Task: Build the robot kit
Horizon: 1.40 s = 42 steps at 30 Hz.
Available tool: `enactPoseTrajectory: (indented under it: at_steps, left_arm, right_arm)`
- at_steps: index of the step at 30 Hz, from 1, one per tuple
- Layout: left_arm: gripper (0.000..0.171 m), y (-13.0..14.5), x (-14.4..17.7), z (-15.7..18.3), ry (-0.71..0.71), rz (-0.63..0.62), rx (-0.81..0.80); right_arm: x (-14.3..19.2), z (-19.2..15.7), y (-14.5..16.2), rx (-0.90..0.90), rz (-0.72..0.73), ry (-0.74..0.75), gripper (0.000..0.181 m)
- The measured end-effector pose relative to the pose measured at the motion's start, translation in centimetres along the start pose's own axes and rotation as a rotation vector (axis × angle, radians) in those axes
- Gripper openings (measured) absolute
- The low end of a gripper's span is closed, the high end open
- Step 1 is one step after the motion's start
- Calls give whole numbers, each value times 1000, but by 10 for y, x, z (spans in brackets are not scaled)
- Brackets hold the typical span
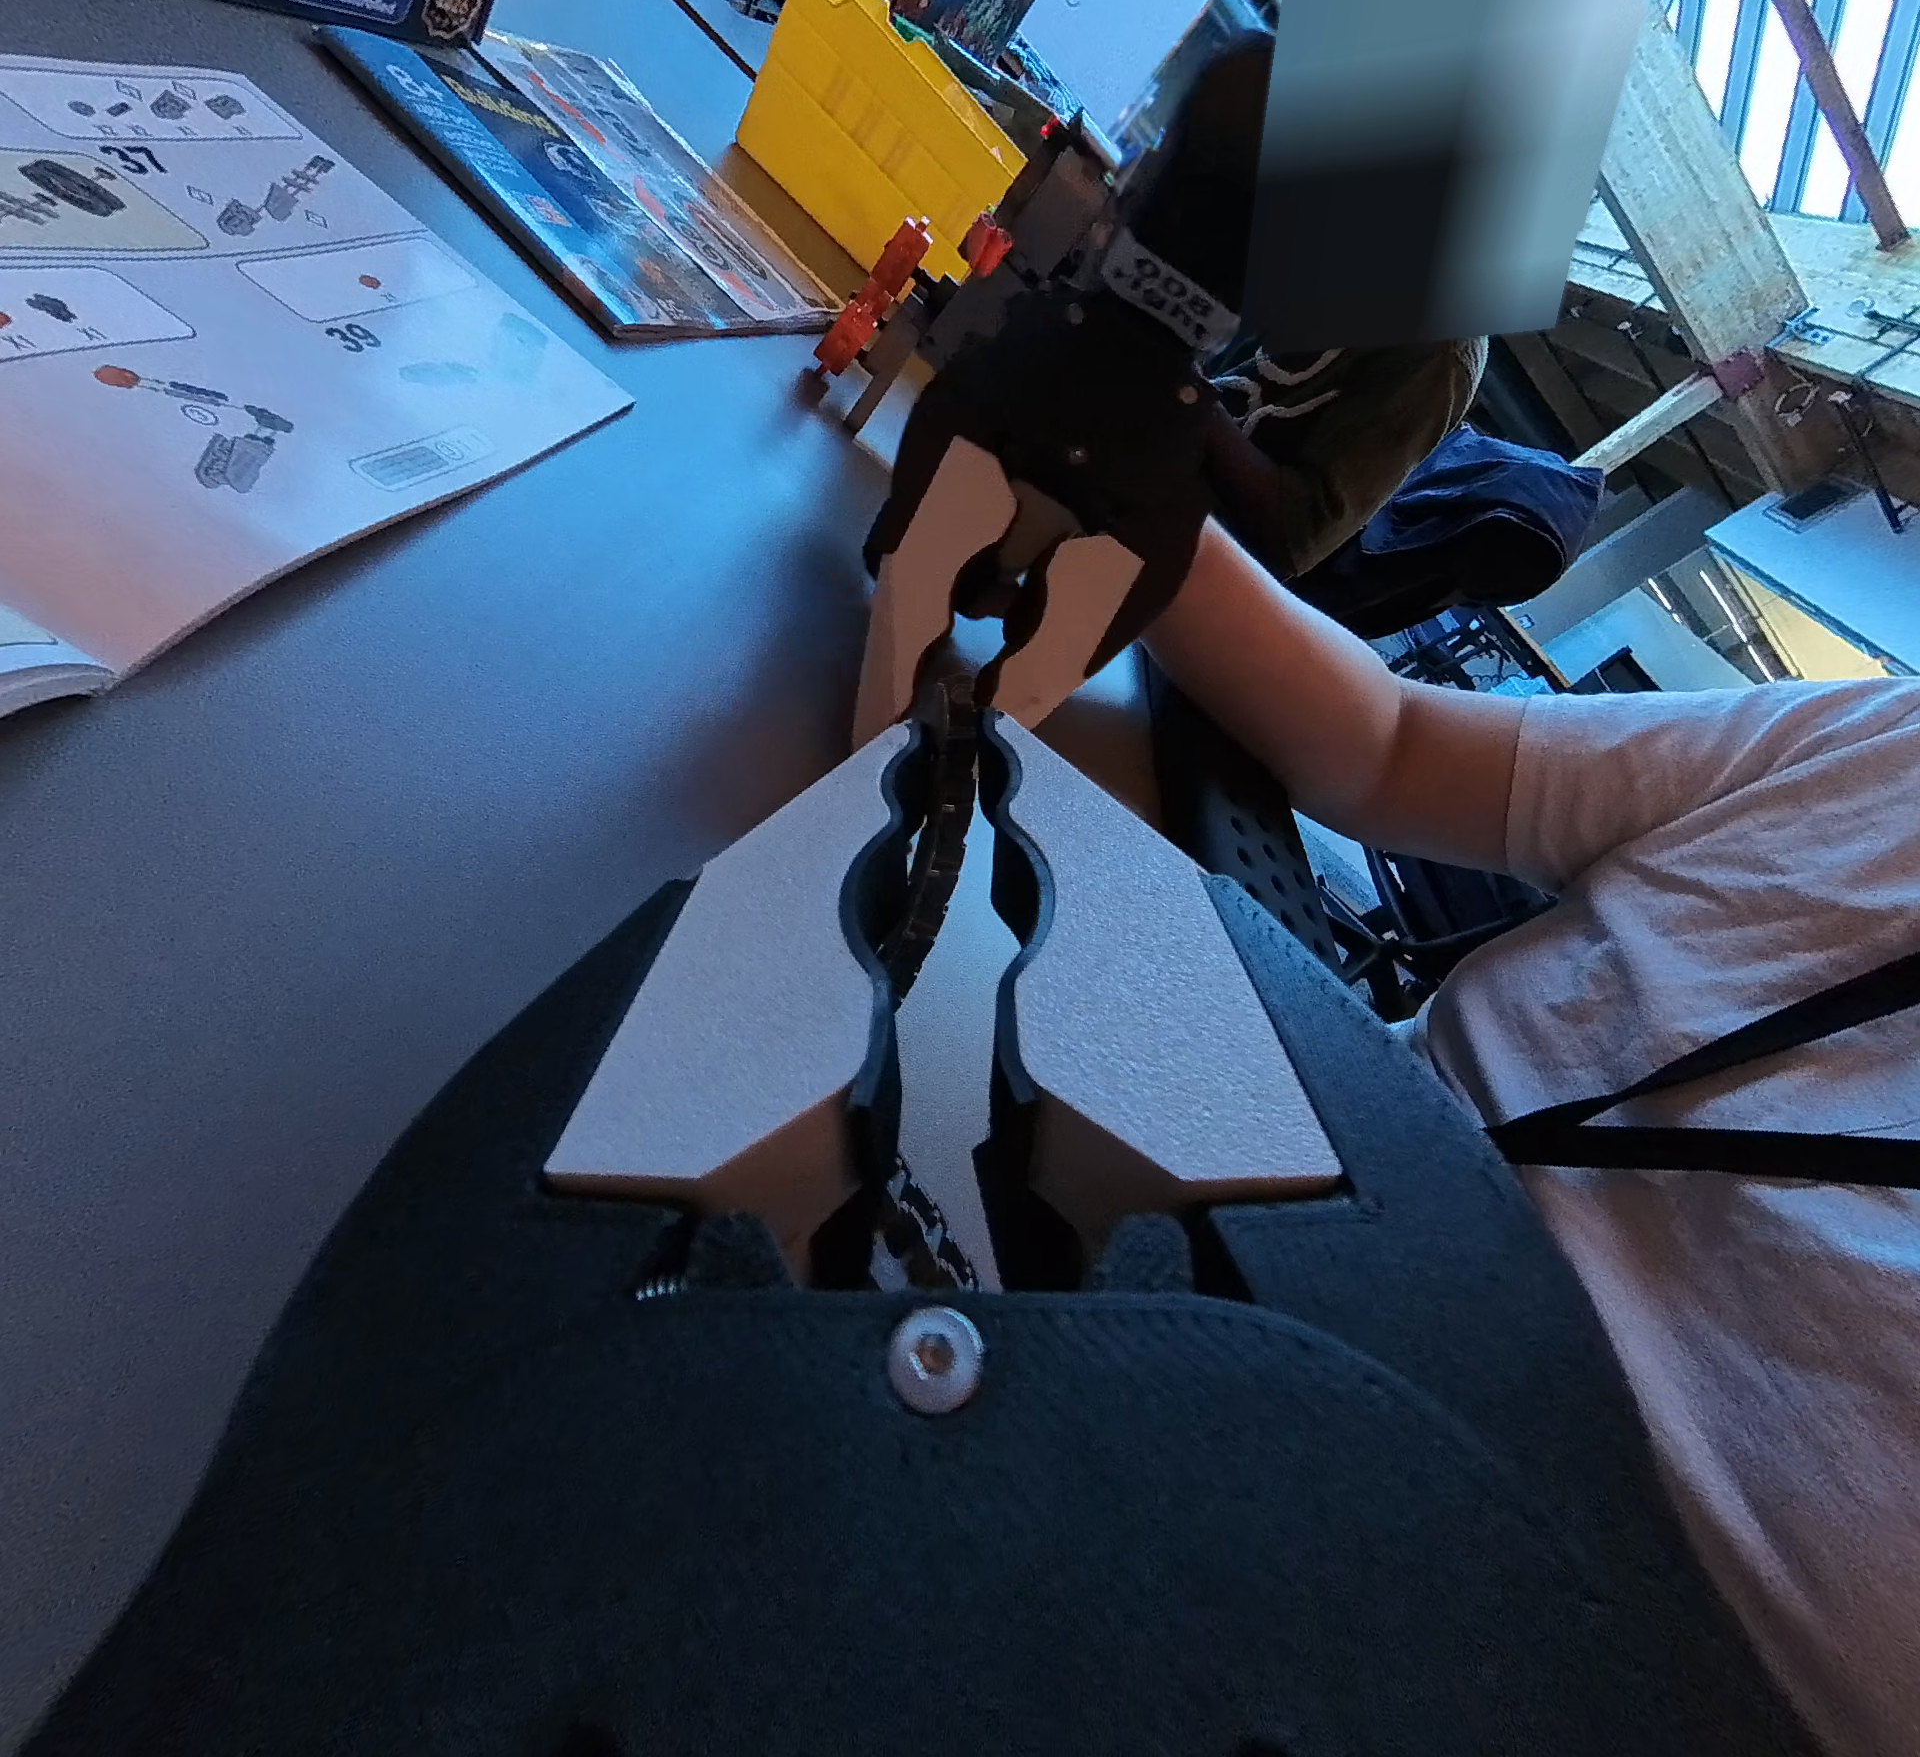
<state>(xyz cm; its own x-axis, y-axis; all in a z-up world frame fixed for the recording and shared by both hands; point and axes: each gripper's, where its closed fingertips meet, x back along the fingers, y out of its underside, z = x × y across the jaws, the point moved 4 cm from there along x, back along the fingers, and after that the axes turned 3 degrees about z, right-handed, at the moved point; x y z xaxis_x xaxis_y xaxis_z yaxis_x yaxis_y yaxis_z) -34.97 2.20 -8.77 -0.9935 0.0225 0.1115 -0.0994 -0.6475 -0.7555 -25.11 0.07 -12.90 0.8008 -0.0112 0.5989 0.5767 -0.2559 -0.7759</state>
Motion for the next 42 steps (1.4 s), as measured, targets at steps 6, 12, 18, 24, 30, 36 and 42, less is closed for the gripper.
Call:
enactPoseTrajectory:
  at_steps: [6, 12, 18, 24, 30, 36, 42]
  left_arm:
    - [7, -2, 1, -5, -23, 20, 33]
    - [7, -6, 1, -16, -52, 107, 166]
    - [7, -6, -2, -16, -70, 97, 134]
    - [7, -5, -6, -15, -67, 91, 113]
    - [7, -5, -8, -15, -70, 92, 112]
    - [8, -5, -9, -16, -67, 104, 127]
    - [8, -5, -9, -17, -71, 113, 142]
  right_arm:
    - [12, -3, -21, 302, 47, 217, 10]
    - [26, 1, -42, 284, 176, 346, 10]
    - [38, 11, -65, -63, 471, 335, 9]
    - [22, 16, -64, -133, 436, 403, 10]
    - [18, 16, -63, -131, 410, 418, 10]
    - [17, 15, -65, -48, 372, 536, 9]
    - [16, 12, -66, 57, 302, 649, 10]
